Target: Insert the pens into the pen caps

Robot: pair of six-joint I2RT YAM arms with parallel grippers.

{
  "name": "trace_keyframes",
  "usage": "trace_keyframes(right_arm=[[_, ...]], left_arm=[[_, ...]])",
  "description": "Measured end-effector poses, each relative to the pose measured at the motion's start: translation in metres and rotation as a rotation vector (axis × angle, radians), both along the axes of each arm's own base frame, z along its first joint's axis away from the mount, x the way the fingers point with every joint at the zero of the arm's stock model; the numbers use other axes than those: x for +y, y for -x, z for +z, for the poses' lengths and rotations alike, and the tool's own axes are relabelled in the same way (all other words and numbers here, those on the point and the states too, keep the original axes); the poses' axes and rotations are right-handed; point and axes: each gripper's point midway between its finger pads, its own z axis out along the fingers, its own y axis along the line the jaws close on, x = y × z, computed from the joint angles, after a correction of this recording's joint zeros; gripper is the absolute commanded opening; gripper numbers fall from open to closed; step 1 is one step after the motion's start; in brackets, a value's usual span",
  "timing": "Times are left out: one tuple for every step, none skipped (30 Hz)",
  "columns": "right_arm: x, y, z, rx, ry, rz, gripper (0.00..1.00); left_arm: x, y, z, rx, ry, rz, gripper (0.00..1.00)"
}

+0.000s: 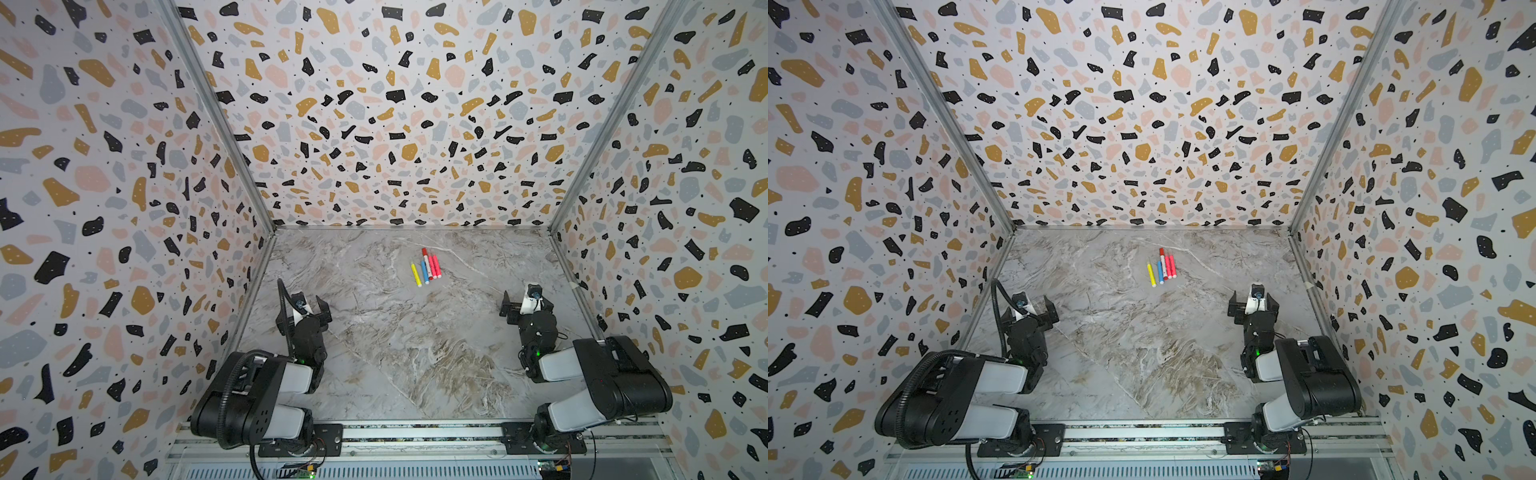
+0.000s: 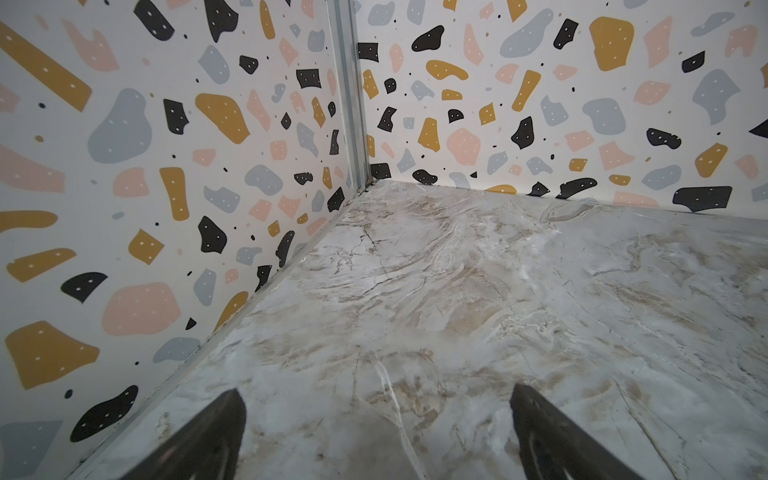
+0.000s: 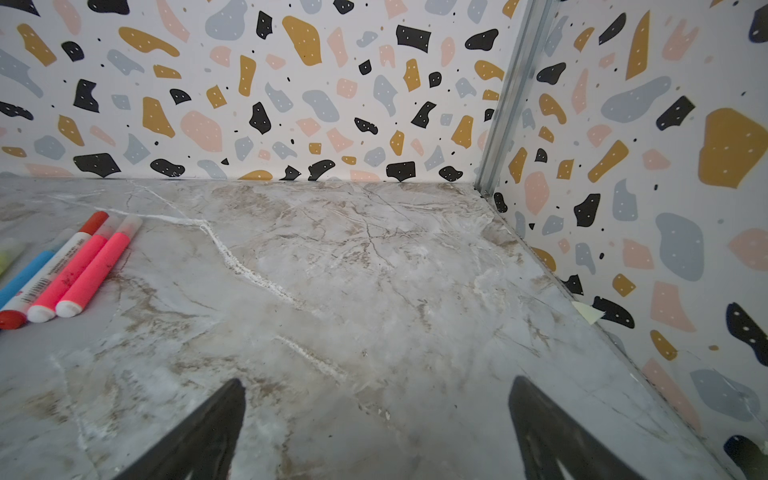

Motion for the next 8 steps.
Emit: trace_keyframes(right_arm=[[0.0, 0.0, 0.0, 0.0, 0.0, 0.0, 0.99], [0.0, 0.0, 0.0, 0.0, 0.0, 0.0, 0.99], [0.0, 0.0, -0.0001, 0.0, 0.0, 0.0, 0.99], [0.0, 0.0, -0.0002, 0.001, 0.0, 0.0, 0.99], [0.0, 0.0001, -0.0004, 0.002, 0.0, 0.0, 0.99], [0.0, 0.0001, -0.0006, 0.003, 0.0, 0.0, 0.99], [0.0, 0.0001, -0.0008, 0.003, 0.0, 0.0, 0.99], [0.0, 0.0001, -0.001, 0.004, 0.0, 0.0, 0.99]], left_arm=[[-0.0001, 0.0, -0.0003, 0.001, 0.0, -0.001, 1.0], [-0.0002, 0.0, 0.0001, 0.0, 0.001, -0.001, 1.0], [-0.0002, 0.0, 0.0002, -0.001, 0.001, -0.001, 1.0], [-0.0002, 0.0, 0.0002, -0.001, 0.001, -0.001, 0.99], [-0.0002, 0.0, 0.0002, -0.001, 0.001, -0.001, 0.99], [-0.0002, -0.0001, 0.0002, 0.0, 0.001, -0.001, 1.0], [-0.0002, -0.0001, 0.0002, 0.0, 0.001, -0.001, 1.0], [-0.0004, -0.0001, 0.0002, 0.0, 0.001, -0.002, 1.0]])
